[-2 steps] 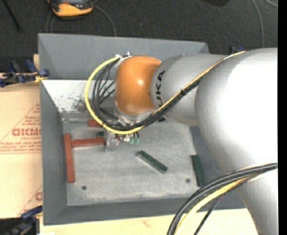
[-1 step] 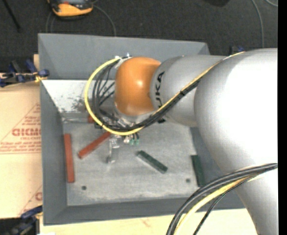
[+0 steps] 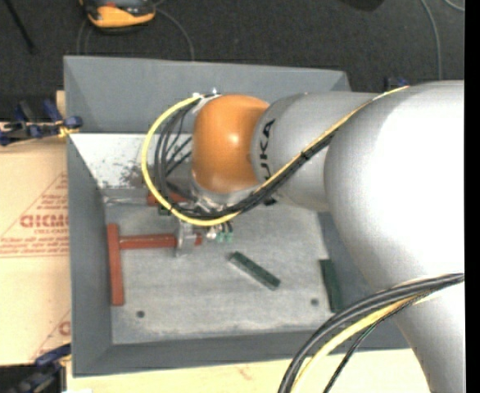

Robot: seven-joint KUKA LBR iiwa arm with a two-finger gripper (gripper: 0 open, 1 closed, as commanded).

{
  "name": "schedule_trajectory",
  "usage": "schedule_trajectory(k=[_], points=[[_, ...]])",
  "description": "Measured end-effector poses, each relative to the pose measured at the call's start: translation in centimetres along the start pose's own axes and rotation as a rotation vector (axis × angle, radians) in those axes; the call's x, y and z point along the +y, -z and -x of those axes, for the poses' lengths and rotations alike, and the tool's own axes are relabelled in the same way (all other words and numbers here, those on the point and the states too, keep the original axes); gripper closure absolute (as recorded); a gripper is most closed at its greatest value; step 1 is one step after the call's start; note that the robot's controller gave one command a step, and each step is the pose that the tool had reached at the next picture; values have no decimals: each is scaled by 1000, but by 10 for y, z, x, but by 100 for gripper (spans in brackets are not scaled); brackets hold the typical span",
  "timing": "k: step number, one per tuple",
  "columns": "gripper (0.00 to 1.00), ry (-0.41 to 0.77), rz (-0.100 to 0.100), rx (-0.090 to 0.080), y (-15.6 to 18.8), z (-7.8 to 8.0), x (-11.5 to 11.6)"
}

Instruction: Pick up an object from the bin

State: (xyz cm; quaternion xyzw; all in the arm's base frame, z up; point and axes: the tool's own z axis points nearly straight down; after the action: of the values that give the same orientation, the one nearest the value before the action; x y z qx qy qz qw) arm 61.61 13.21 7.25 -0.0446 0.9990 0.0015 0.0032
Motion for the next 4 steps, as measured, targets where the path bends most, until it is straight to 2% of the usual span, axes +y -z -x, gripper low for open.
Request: schedule_trajectory(k=[4], points=[[100,-4,0,0,0,0,0]])
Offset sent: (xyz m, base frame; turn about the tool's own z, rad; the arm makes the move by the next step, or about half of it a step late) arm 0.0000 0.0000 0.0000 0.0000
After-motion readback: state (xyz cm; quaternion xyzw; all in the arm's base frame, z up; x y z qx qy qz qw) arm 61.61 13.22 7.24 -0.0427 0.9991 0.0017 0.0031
